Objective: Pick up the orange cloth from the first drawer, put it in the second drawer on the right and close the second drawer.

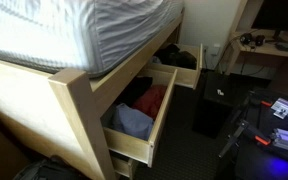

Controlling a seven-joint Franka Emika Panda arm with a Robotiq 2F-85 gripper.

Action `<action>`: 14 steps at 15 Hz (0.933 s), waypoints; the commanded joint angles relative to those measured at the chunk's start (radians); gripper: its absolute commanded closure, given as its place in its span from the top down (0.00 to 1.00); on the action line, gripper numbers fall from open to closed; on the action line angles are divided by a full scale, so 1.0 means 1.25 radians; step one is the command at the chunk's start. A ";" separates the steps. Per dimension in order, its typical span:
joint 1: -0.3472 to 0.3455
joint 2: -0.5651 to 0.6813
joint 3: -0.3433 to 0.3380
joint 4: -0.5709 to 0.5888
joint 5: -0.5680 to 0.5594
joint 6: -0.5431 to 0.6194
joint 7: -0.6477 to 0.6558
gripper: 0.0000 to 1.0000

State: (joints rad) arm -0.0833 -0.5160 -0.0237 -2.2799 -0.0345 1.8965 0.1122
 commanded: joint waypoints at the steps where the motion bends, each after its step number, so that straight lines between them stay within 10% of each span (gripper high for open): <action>1: 0.001 0.001 -0.001 0.002 -0.001 -0.002 0.000 1.00; 11: 0.140 0.083 0.057 -0.081 0.114 0.039 -0.127 1.00; 14: 0.132 0.137 0.145 -0.114 -0.043 0.123 -0.011 1.00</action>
State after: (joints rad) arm 0.0970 -0.3976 0.0863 -2.3797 0.0341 1.9383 0.0139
